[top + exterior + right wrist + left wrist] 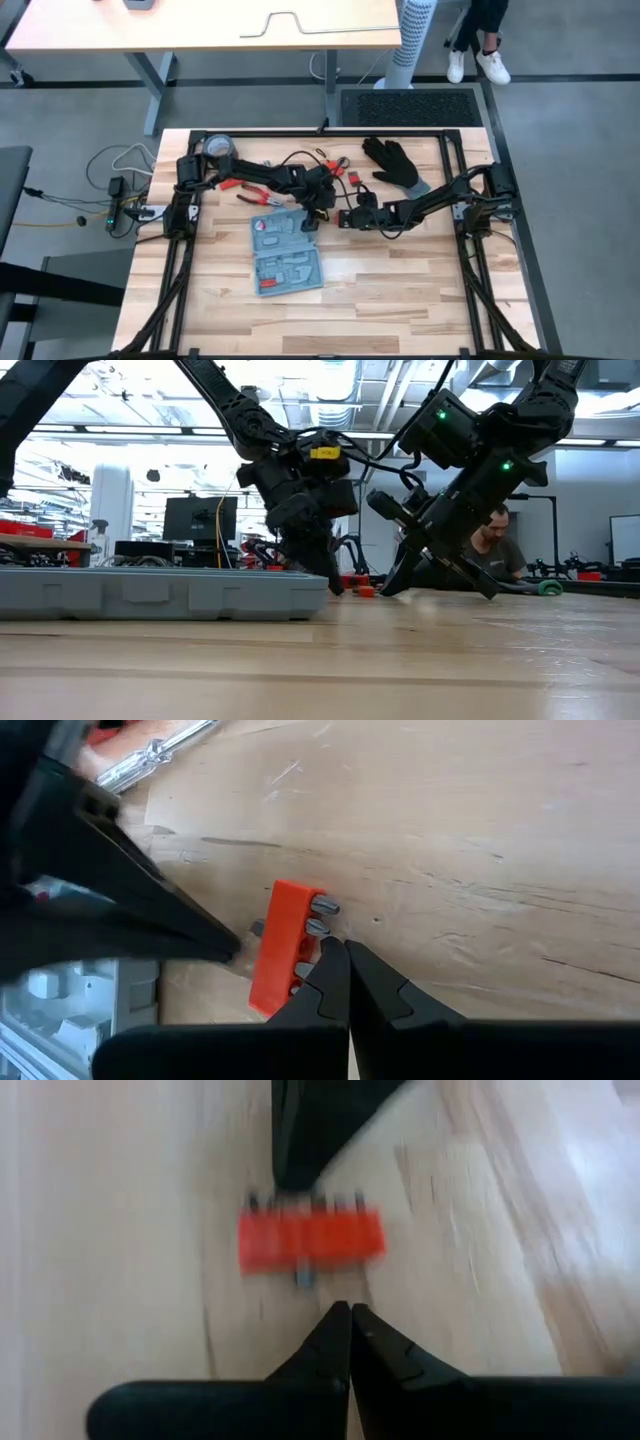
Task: Prefit tool cases
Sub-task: Adjust the orange screwdriver bit on the table
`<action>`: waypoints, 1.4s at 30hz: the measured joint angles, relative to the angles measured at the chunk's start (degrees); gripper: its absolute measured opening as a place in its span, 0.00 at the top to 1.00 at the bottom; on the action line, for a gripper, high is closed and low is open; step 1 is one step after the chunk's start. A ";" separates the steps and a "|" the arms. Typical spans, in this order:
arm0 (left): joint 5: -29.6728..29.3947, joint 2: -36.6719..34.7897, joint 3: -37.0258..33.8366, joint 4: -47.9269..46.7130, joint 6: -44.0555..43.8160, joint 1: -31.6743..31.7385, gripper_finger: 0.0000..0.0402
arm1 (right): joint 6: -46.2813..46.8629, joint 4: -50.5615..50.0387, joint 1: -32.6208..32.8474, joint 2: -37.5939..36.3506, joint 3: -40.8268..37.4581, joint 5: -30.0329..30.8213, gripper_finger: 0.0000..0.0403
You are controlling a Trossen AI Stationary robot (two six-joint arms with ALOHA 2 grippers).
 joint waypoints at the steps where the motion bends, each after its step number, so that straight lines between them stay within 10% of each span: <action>1: 0.05 -0.17 0.00 -1.53 0.42 0.31 1.00 | 0.00 0.00 0.00 0.00 0.00 -0.08 1.00; 42: -1.31 0.21 -0.03 2.51 -4.85 -0.23 1.00 | -1.55 -0.27 -0.17 0.02 0.04 -0.39 1.00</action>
